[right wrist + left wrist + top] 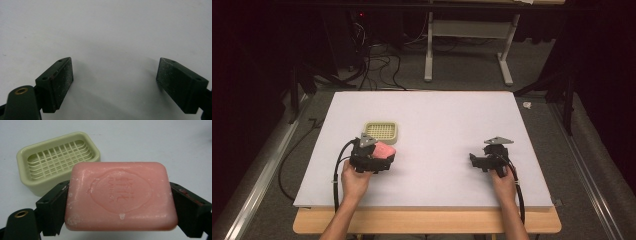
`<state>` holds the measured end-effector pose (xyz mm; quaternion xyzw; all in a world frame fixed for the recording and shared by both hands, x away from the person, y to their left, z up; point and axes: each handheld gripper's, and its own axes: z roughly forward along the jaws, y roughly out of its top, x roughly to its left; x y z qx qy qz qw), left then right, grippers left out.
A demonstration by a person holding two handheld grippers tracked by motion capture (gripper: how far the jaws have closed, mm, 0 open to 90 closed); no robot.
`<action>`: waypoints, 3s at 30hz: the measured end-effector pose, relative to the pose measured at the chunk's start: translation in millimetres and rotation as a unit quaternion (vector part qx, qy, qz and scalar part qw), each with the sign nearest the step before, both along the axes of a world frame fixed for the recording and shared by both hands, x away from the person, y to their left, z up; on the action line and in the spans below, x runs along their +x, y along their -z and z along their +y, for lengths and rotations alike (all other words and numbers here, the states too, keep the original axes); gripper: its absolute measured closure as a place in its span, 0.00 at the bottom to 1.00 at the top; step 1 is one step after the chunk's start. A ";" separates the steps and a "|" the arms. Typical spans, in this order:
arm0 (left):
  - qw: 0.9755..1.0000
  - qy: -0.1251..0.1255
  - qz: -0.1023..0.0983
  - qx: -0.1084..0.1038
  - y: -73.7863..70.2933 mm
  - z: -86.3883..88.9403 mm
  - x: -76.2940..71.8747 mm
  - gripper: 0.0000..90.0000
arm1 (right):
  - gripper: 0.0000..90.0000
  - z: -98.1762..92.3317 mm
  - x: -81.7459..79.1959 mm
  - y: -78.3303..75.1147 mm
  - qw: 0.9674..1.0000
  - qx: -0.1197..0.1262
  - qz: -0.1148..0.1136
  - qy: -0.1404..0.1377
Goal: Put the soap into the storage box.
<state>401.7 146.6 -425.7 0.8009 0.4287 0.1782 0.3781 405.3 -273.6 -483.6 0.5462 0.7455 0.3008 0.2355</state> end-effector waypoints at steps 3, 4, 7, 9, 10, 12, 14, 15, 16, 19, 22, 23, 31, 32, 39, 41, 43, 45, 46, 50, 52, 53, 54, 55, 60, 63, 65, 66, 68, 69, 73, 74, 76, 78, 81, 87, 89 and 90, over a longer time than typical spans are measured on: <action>1.000 -0.006 -0.002 0.000 -3.8 4.8 2.1 0.15 | 0.16 -0.1 0.1 0.0 1.000 0.000 0.000 0.000; 1.000 -0.006 -0.002 0.000 -3.8 4.8 2.1 0.15 | 0.16 -0.1 0.1 0.0 1.000 0.000 0.000 0.000; 1.000 -0.009 -0.004 0.001 -7.8 8.2 3.6 0.15 | 0.16 -0.1 0.1 0.0 1.000 0.000 0.000 -0.001; 1.000 -0.011 -0.005 0.002 -8.4 8.7 4.3 0.15 | 0.16 -0.1 0.1 0.0 1.000 0.000 0.000 0.000; 1.000 -0.012 -0.006 0.001 -8.9 9.4 4.9 0.15 | 0.16 -0.1 0.1 0.0 1.000 0.000 0.000 0.000; 1.000 -0.015 -0.006 0.002 -9.4 10.5 6.2 0.15 | 0.16 -0.1 0.1 0.0 1.000 0.000 0.000 -0.001; 1.000 -0.018 -0.008 0.014 -10.1 9.9 7.0 0.15 | 0.16 -0.1 0.1 0.0 1.000 0.000 0.000 -0.001; 1.000 -0.018 -0.008 0.016 -10.7 9.4 8.1 0.15 | 0.16 -0.1 0.1 0.0 1.000 0.000 0.000 -0.001; 1.000 -0.018 -0.008 0.016 -10.7 9.4 8.1 0.15 | 0.16 -0.1 0.1 0.0 1.000 0.000 0.000 -0.001; 1.000 -0.020 -0.008 0.020 -11.3 8.9 10.4 0.15 | 0.16 -0.1 0.1 0.0 1.000 0.000 0.000 -0.001; 1.000 -0.020 -0.006 0.022 -12.0 9.0 13.7 0.15 | 0.16 -0.1 0.1 0.0 1.000 0.000 0.000 -0.001; 1.000 -0.021 -0.006 0.022 -12.3 9.0 14.8 0.15 | 0.16 0.0 0.0 0.0 1.000 0.000 0.000 0.000; 1.000 -0.023 0.000 0.016 -16.7 9.5 24.4 0.15 | 0.16 -0.1 0.0 0.0 1.000 0.000 0.000 -0.001; 1.000 -0.024 0.000 0.017 -17.9 9.0 25.6 0.15 | 0.16 0.0 0.0 0.0 1.000 0.000 0.000 0.000; 1.000 -0.025 0.002 0.019 -22.3 6.0 34.5 0.15 | 0.16 0.1 -0.1 0.0 1.000 0.000 0.000 0.000; 0.999 -0.025 0.002 0.022 -22.9 4.7 38.3 0.15 | 0.16 0.0 -0.1 0.0 1.000 0.000 0.000 0.000; 0.999 -0.028 0.008 0.017 -22.6 4.8 43.1 0.15 | 0.16 0.1 -0.1 0.0 1.000 0.000 0.000 0.000; 0.999 -0.032 0.009 0.022 -22.2 4.1 46.4 0.15 | 0.16 0.0 -0.1 0.0 1.000 0.000 0.000 0.000; 0.999 -0.032 0.009 0.022 -22.2 4.1 46.4 0.15 | 0.16 0.0 0.0 0.0 1.000 0.000 0.000 0.000; 0.999 -0.036 0.010 0.025 -23.0 3.3 51.3 0.15 | 0.16 0.0 -0.1 0.0 1.000 0.000 0.000 0.000; 0.999 -0.038 0.010 0.026 -23.6 2.6 52.8 0.15 | 0.16 -0.1 0.0 0.0 1.000 -0.001 -0.001 0.000; 0.999 -0.038 0.011 0.026 -23.9 2.1 53.8 0.15 | 0.16 -0.1 0.0 0.0 1.000 -0.001 -0.001 0.000; 0.999 -0.038 0.011 0.026 -24.1 1.9 54.7 0.15 | 0.16 0.0 -0.1 0.0 1.000 0.000 0.000 0.000; 0.999 -0.039 0.014 0.024 -23.6 1.8 57.0 0.15 | 0.16 -0.1 0.0 0.0 1.000 0.000 0.000 0.000; 0.998 -0.044 0.021 0.028 -20.9 0.6 62.2 0.15 | 0.16 0.0 0.0 0.0 1.000 0.000 0.000 0.000; 0.998 -0.048 0.025 0.030 -19.7 0.3 67.1 0.15 | 0.16 0.0 -0.1 0.0 1.000 0.000 0.000 0.000; 0.998 -0.052 0.029 0.029 -18.6 -0.1 70.4 0.15 | 0.16 0.0 -0.1 0.0 1.000 0.000 0.000 0.000; 0.998 -0.053 0.031 0.032 -18.1 -0.1 72.5 0.15 | 0.16 -0.1 0.0 0.0 1.000 0.000 0.000 0.000; 0.997 -0.058 0.033 0.031 -16.9 -0.8 74.8 0.15 | 0.16 0.0 0.0 0.0 1.000 0.000 0.000 0.000; 0.997 -0.059 0.034 0.032 -16.4 -0.9 76.0 0.15 | 0.16 -0.1 0.0 0.0 1.000 0.000 0.000 0.000; 0.997 -0.062 0.040 0.037 -13.0 -2.6 80.9 0.15 | 0.16 -0.1 0.0 0.0 1.000 0.000 0.000 0.000; 0.997 -0.064 0.042 0.035 -11.8 -3.2 82.4 0.15 | 0.16 -0.1 0.0 0.0 1.000 0.000 0.000 0.000; 0.996 -0.066 0.044 0.035 -9.8 -3.7 84.6 0.15 | 0.16 -0.2 0.1 0.0 1.000 0.000 0.000 0.000; 0.996 -0.068 0.049 0.037 -7.2 -4.0 87.0 0.15 | 0.16 -0.2 0.1 0.0 1.000 0.000 0.000 -0.001; 0.995 -0.071 0.054 0.041 -3.1 -4.5 89.9 0.15 | 0.16 -0.2 0.1 0.0 1.000 0.000 0.000 -0.001; 0.994 -0.080 0.058 0.055 3.6 -6.2 95.3 0.15 | 0.16 -0.2 0.1 0.0 1.000 0.000 0.000 0.000; 0.994 -0.081 0.060 0.053 5.2 -6.1 96.7 0.15 | 0.16 -0.2 0.1 0.0 1.000 0.000 0.000 -0.001; 0.993 -0.081 0.062 0.053 6.0 -6.2 97.5 0.15 | 0.16 -0.2 0.1 0.0 1.000 0.000 0.000 0.000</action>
